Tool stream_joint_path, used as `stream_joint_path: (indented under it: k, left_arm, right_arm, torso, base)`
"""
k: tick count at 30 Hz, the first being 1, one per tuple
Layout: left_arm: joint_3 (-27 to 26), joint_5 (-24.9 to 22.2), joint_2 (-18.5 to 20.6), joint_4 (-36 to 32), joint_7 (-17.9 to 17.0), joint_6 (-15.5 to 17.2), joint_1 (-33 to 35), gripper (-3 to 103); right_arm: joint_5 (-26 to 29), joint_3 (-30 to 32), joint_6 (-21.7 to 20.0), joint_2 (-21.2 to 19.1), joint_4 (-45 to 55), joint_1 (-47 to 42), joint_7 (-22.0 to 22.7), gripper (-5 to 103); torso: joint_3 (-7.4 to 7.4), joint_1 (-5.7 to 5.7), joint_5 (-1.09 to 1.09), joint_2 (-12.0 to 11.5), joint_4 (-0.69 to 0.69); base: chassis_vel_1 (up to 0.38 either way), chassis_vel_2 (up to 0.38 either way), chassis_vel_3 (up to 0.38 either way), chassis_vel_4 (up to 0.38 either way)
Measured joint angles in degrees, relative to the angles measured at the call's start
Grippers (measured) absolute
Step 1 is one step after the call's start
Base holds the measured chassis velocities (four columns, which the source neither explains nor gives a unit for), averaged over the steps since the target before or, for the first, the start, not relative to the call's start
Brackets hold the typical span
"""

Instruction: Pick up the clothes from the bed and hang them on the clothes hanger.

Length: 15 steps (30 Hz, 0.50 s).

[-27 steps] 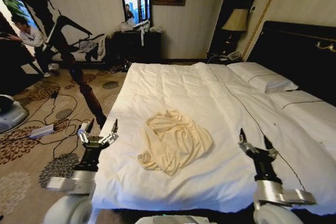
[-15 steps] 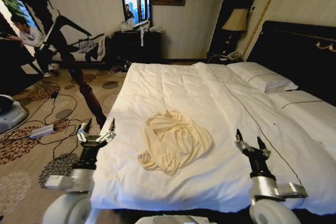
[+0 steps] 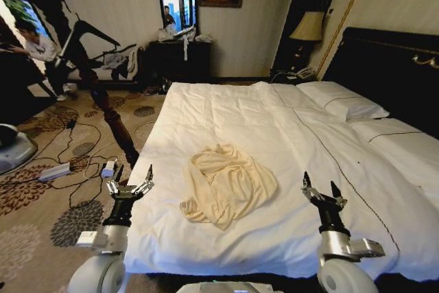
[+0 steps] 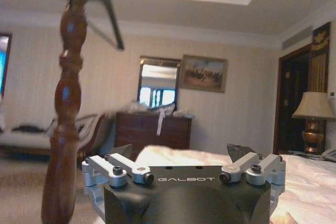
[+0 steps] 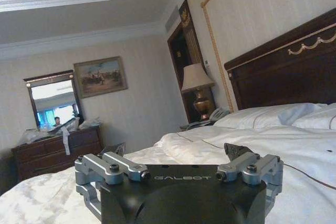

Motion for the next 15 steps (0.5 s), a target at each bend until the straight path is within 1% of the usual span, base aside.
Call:
stream_joint_path:
  k: [2,4,5,6,7,9,10,11,12,15]
  left_arm:
    - [0.91,-4.24,-0.02,1.54,-0.78,3.07,-1.36,100]
    - [1.57,-9.37,0.52,2.99,-1.93,7.32,-2.97,100]
    - [1.79,-13.0,1.03,4.35,-3.04,10.22,-4.49,100]
    - [1.79,-13.0,1.03,4.35,-3.04,10.22,-4.49,100]
    - [1.96,-17.93,1.81,6.37,-4.31,13.43,-6.51,100]
    - [2.25,-25.74,3.29,9.9,-6.28,17.44,-9.75,100]
    - [2.38,-27.68,3.68,10.86,-6.59,18.35,-10.66,100]
    - [2.38,-27.68,3.68,10.86,-6.59,18.35,-10.66,100]
    - [2.91,-32.19,4.49,13.65,-6.99,20.93,-13.05,100]
    - [4.34,-35.78,4.52,18.11,-6.76,23.94,-16.71,100]
  right_arm:
    - [-0.35,-0.35,0.1,0.31,-0.26,0.06,0.07,100]
    - [-0.54,-0.53,0.13,0.3,-0.73,0.33,0.09,100]
    - [-0.66,-0.62,0.19,0.26,-1.19,0.57,0.11,100]
    - [-0.66,-0.62,0.19,0.26,-1.19,0.57,0.11,100]
    - [-0.8,-0.73,0.32,0.22,-1.82,0.85,0.17,100]
    - [-1.01,-1.09,0.52,0.16,-2.89,1.31,0.37,100]
    - [-1.06,-1.25,0.56,0.13,-3.21,1.45,0.46,100]
    - [-1.06,-1.25,0.56,0.13,-3.21,1.45,0.46,100]
    - [-1.12,-1.88,0.62,-0.08,-4.19,1.93,0.69,100]
    - [-1.12,-3.47,0.6,-0.84,-6.53,3.81,1.01,100]
  torso:
    - [0.0,0.0,-0.01,0.0,0.0]
    - [0.0,-0.01,-0.01,0.0,0.02]
    - [0.0,0.0,0.0,0.0,0.01]
    - [0.0,0.0,0.0,0.0,0.01]
    - [0.0,0.0,-0.01,0.0,0.0]
    - [0.0,0.0,-0.01,0.0,0.0]
    - [0.0,0.0,-0.01,0.0,0.0]
    - [0.0,0.0,-0.01,0.0,0.0]
    - [0.0,0.0,-0.01,0.0,-0.01]
    - [0.0,0.0,0.0,0.0,0.01]
  base:
    - [0.0,0.0,0.0,0.0]
    - [0.0,0.0,0.0,0.0]
    - [0.0,0.0,0.0,0.0]
    - [0.0,0.0,0.0,0.0]
    - [0.0,0.0,0.0,0.0]
    - [0.0,0.0,0.0,0.0]
    - [0.0,0.0,0.0,0.0]
    - [0.0,0.0,0.0,0.0]
    - [0.0,0.0,0.0,0.0]
    - [0.0,0.0,0.0,0.0]
